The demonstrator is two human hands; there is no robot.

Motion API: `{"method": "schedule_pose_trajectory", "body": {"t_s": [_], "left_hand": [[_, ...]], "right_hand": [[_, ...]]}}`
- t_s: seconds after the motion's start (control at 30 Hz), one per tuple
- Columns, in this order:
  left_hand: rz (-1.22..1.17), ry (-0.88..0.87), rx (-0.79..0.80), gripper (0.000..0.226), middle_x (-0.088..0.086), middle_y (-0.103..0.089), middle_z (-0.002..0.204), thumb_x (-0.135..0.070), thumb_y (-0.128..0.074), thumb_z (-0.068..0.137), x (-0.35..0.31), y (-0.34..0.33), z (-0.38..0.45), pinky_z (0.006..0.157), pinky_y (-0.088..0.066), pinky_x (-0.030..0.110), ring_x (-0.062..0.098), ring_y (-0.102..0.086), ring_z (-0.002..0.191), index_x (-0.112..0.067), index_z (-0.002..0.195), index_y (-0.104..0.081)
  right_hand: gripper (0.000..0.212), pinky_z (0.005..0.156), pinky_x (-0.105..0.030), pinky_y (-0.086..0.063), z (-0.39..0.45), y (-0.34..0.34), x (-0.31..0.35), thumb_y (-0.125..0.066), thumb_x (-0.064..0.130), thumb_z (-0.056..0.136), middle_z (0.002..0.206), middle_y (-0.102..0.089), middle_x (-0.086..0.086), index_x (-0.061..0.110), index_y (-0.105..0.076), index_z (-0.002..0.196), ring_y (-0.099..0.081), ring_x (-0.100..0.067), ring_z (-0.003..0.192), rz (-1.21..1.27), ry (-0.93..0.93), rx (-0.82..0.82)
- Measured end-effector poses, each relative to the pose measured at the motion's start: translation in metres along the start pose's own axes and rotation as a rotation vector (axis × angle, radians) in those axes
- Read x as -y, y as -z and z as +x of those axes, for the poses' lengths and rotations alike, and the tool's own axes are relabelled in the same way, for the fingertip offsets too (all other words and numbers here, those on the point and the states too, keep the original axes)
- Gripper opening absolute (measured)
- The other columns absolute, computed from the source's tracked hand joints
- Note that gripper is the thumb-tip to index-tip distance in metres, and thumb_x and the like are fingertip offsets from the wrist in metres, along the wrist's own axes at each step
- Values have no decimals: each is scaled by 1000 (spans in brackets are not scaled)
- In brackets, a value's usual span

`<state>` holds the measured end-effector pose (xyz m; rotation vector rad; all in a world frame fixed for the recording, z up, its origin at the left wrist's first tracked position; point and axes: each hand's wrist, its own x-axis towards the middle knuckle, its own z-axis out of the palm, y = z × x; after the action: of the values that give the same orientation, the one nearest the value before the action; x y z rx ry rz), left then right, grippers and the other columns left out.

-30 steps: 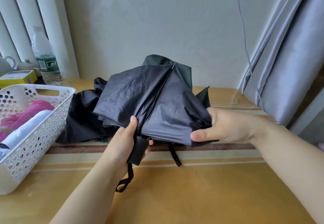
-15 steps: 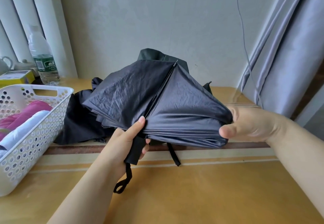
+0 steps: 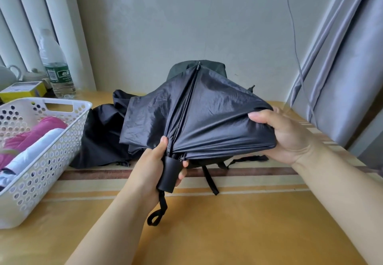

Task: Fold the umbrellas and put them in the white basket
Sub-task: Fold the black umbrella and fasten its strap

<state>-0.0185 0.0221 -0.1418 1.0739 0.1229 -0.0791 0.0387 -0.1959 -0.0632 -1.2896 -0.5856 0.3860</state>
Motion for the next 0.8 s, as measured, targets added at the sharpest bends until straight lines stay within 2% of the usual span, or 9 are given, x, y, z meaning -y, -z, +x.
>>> {"method": "schedule_pose_trajectory", "body": {"t_s": [0.07,0.2,0.3,0.4,0.47,0.57,0.6,0.7,0.8], "left_hand": [[-5,-20,-5,39,12,-53,58,-40,-36,102,-2,1,0,37,-36,21,21,-44,40,-8,99,-58],[31,-35,-66,40,12,-55,58,-42,-37,102,-3,3,0,38,-37,21,21,-45,41,-9,94,-58],[39,-18,-90,39,13,-55,58,-42,-39,101,-2,-1,-1,37,-38,22,21,-46,40,-9,90,-56],[48,-2,-68,39,15,-55,58,-42,-40,101,1,-4,-2,38,-37,21,22,-45,41,-9,88,-56],[43,0,-59,38,15,-53,58,-41,-40,101,1,-5,-2,38,-36,21,21,-44,40,-9,88,-55],[10,-32,-73,38,13,-52,56,-41,-40,100,-3,-2,-2,36,-35,21,21,-43,39,-10,85,-55],[16,-44,-81,39,12,-52,56,-41,-39,101,-3,-1,-2,36,-35,21,21,-43,38,-10,84,-55],[38,-61,-84,41,12,-52,55,-41,-38,101,-3,0,-2,38,-34,20,20,-43,39,-8,81,-55],[39,-73,-95,42,12,-52,56,-40,-38,101,-1,2,0,39,-33,21,21,-43,40,-6,83,-55]], "right_hand": [[11,69,-28,-58,2,0,0,-70,18,77,89,-75,-6,16,-79,84,-72,-19,81,-18,6,30],[54,77,-27,-53,4,1,5,-84,58,56,89,-72,2,16,-74,88,-67,-15,81,-603,-167,157],[9,69,-15,-44,-2,2,12,-73,33,72,70,-65,12,24,-74,71,-60,-3,66,-673,-188,208],[55,81,-23,-54,-11,13,9,-79,32,70,103,-70,-11,-5,-67,109,-67,-20,96,-398,-165,251],[58,85,-28,-55,-13,19,7,-81,35,68,106,-70,-12,-1,-68,112,-67,-22,102,-329,-131,251],[109,84,-34,-55,-13,24,7,-89,51,54,100,-57,-32,-29,-44,112,-60,-41,96,-457,-198,167],[108,80,-32,-57,-12,26,7,-89,56,49,94,-60,-31,-26,-49,107,-62,-40,92,-513,-223,172],[51,70,-17,-52,-11,28,15,-87,55,51,80,-71,3,18,-77,83,-68,-12,78,-559,-232,235],[63,84,-23,-53,-10,31,24,-86,54,54,107,-73,-5,17,-75,103,-68,-19,102,-589,-211,232]]}}
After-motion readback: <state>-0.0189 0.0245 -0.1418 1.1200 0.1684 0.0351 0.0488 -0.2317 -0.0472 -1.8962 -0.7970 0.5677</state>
